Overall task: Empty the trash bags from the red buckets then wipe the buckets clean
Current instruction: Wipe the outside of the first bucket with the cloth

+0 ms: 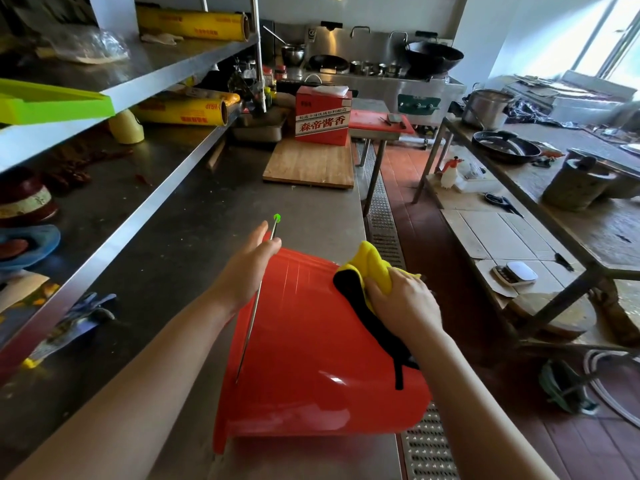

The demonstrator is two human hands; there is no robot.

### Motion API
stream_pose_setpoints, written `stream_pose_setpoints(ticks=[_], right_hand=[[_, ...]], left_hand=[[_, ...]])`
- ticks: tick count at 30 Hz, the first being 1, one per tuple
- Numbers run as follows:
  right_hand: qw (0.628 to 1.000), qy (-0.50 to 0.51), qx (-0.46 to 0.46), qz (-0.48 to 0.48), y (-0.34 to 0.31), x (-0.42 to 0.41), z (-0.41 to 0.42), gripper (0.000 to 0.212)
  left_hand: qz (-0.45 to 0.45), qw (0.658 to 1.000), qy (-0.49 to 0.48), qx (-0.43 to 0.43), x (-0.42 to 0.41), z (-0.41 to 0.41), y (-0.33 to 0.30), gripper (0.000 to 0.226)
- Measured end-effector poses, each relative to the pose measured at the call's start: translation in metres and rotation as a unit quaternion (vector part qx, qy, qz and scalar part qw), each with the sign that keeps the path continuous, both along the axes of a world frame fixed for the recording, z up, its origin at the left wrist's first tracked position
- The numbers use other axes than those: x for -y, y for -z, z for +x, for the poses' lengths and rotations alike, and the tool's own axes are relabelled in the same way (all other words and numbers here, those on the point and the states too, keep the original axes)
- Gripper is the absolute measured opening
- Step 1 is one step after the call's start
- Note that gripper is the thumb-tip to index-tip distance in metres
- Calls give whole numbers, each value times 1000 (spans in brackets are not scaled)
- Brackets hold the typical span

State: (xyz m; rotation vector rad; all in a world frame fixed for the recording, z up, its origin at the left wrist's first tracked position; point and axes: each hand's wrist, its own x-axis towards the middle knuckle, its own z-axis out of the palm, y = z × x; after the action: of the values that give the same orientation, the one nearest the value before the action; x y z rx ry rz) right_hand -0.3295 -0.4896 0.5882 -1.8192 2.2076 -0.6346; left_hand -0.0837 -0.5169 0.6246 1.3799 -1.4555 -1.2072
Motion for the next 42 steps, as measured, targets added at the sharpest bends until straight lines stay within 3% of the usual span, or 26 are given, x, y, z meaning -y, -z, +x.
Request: stream_pose_setpoints(ticks=[12,19,24,28,32,36,38,42], right_hand=[[987,-153,-6,-55,-17,25,127,58],[988,-141,44,-35,-18,25,106,40],[994,-104,41,17,-18,22,63,38],[998,-33,35,50,-9,15,16,35],[994,36,59,81,3,9,-24,37],[987,84,95,96,10,4,-50,35],[985,95,99,108,12,5,-54,35],[986,106,28,124,10,10,-49,42]], left_hand=[[-33,999,-12,-7,-5,7,8,79],[-28,999,-11,-15,-1,3,7,83],[-23,1000,-18,-2,-5,4,9,79],[-33,999,-4,-3,-12,3,11,59],[-32,999,-4,7,-20,2,8,73],[-43,999,-16,11,-22,3,16,56],[-37,999,-35,3,-19,4,18,59],[-35,999,-41,-2,-19,4,17,74]])
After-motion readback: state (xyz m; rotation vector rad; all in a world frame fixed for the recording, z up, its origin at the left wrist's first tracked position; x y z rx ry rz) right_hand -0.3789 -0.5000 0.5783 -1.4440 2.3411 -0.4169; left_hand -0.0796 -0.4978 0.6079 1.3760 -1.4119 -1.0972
